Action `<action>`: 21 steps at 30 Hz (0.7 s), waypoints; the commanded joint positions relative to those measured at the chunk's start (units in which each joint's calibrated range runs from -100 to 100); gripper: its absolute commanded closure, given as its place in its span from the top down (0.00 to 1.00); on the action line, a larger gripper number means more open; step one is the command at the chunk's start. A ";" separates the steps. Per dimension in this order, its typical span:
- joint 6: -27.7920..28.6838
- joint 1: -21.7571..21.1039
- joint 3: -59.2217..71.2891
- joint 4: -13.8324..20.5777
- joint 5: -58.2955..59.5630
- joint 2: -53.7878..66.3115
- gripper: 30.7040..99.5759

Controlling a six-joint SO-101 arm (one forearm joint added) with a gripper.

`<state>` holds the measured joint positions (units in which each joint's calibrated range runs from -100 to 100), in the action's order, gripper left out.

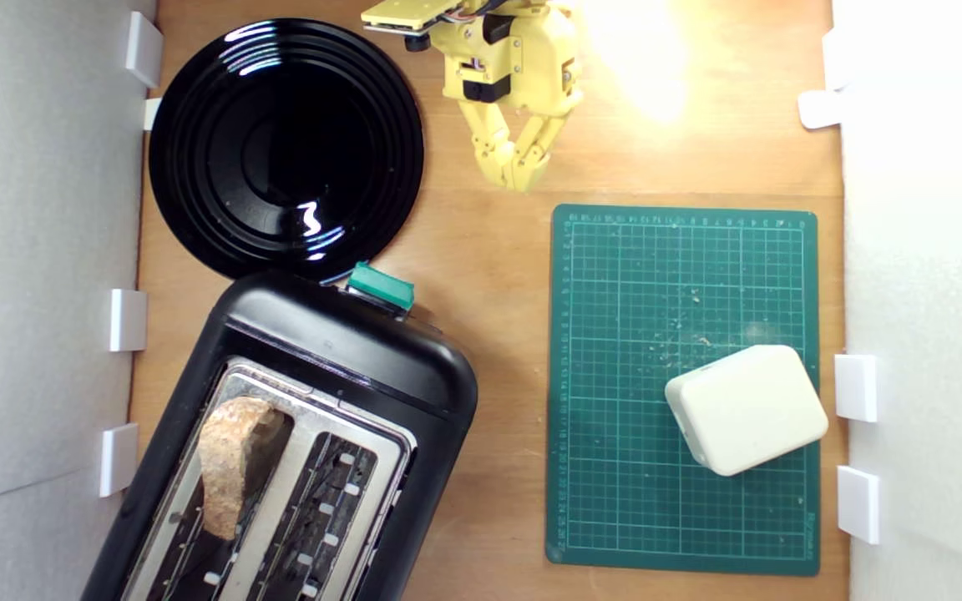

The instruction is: Pick bread and place in toaster

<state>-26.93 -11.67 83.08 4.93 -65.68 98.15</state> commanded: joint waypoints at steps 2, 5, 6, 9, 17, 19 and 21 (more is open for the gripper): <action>-0.40 -0.34 2.21 0.69 0.23 0.77 0.16; -1.29 -0.26 4.39 0.69 0.23 0.85 0.16; -1.39 -0.26 4.76 0.69 0.23 0.93 0.15; -1.66 -0.34 7.03 0.69 0.32 0.93 0.14; -2.91 -0.34 12.02 0.69 0.32 1.02 0.14; -3.07 -0.09 12.47 0.69 0.32 1.02 0.14; -3.02 -0.09 12.47 0.51 0.32 1.02 0.14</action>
<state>-29.73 -11.58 94.82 4.84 -65.51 98.82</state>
